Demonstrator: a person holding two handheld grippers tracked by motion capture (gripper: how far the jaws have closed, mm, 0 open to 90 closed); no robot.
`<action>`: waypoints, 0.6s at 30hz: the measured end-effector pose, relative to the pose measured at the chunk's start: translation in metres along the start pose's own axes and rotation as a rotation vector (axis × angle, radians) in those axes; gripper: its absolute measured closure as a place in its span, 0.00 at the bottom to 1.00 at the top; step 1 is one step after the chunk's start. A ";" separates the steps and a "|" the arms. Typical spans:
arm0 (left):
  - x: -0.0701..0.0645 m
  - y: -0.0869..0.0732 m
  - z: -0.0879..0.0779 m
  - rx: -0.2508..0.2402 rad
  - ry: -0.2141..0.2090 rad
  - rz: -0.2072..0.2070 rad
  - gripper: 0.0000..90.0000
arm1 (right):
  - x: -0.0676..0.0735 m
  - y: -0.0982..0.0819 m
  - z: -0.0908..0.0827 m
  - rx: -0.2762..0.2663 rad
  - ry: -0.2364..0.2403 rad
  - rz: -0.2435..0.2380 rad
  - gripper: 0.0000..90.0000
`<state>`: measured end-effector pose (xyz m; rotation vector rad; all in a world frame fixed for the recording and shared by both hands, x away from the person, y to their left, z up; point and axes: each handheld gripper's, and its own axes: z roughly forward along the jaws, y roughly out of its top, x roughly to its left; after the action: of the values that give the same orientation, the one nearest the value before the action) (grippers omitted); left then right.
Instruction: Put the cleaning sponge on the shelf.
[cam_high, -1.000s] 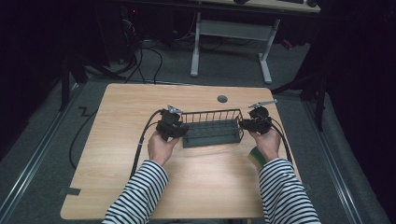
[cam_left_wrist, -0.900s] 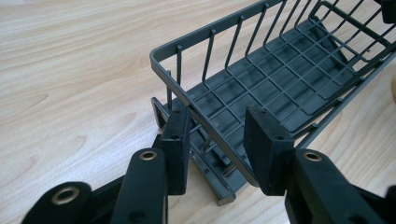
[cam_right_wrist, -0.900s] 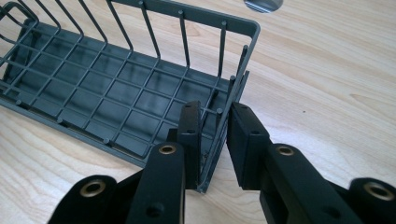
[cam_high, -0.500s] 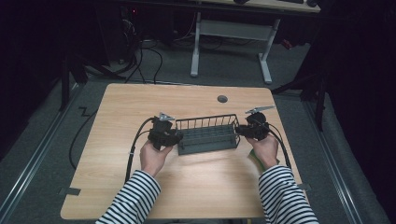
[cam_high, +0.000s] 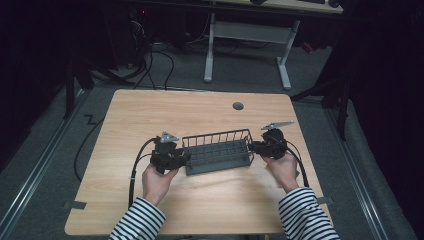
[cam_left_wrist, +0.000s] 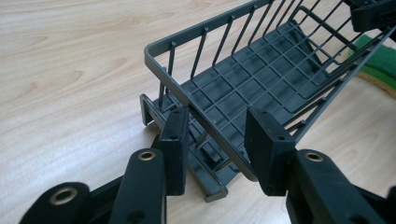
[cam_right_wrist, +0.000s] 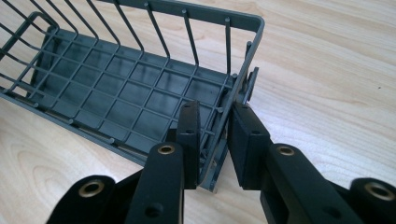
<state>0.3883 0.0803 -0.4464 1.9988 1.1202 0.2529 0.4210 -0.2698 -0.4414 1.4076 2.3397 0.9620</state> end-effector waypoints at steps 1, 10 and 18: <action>-0.001 -0.004 -0.003 -0.001 -0.004 -0.003 0.68 | 0.005 -0.001 -0.002 0.015 -0.007 -0.017 0.84; 0.000 -0.012 -0.012 -0.002 -0.014 -0.018 0.68 | 0.014 -0.003 -0.003 0.035 0.005 -0.033 0.84; -0.001 -0.023 -0.023 -0.006 -0.019 -0.031 0.68 | 0.023 -0.009 -0.006 0.040 0.049 -0.028 0.82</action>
<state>0.3613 0.0986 -0.4480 1.9731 1.1367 0.2204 0.4003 -0.2558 -0.4397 1.3767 2.4210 0.9571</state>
